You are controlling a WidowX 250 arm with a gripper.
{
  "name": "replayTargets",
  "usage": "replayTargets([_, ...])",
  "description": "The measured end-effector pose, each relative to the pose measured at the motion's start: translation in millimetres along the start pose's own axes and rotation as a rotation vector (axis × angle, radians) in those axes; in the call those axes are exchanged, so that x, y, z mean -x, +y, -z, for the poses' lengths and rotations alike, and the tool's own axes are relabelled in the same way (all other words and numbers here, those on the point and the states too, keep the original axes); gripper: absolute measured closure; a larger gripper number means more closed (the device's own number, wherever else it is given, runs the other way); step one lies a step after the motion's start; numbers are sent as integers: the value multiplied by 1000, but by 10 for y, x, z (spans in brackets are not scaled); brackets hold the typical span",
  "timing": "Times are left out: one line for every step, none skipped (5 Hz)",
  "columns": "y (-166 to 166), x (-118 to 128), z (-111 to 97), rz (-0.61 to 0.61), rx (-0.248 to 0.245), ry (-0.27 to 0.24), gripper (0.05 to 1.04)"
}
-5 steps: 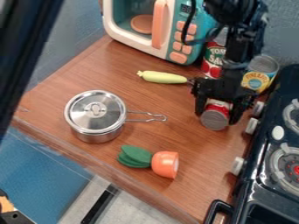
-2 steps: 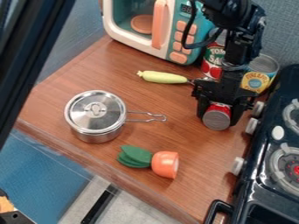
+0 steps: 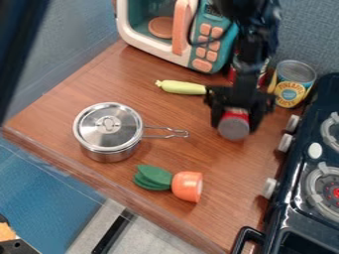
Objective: Put the white and red can in front of the microwave
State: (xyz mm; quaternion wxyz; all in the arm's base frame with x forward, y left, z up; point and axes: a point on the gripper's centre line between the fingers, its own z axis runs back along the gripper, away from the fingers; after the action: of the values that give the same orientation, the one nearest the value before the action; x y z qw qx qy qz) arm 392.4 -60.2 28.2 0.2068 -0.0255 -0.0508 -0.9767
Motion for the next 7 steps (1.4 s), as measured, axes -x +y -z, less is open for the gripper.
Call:
replayTargets([-284, 133, -352, -115, -36, 46, 215])
replayTargets([-737, 335, -535, -282, -90, 61, 215])
replayTargets([-1056, 600, -757, -424, -106, 118, 215])
replayTargets([-1349, 876, -642, -539, -106, 95, 215])
replayTargets([-1576, 1105, -496, -612, -104, 77, 215])
replayTargets([-1685, 1219, -222, -636, -92, 25, 215])
replayTargets([-1741, 1247, -62, -657, -76, 8, 215])
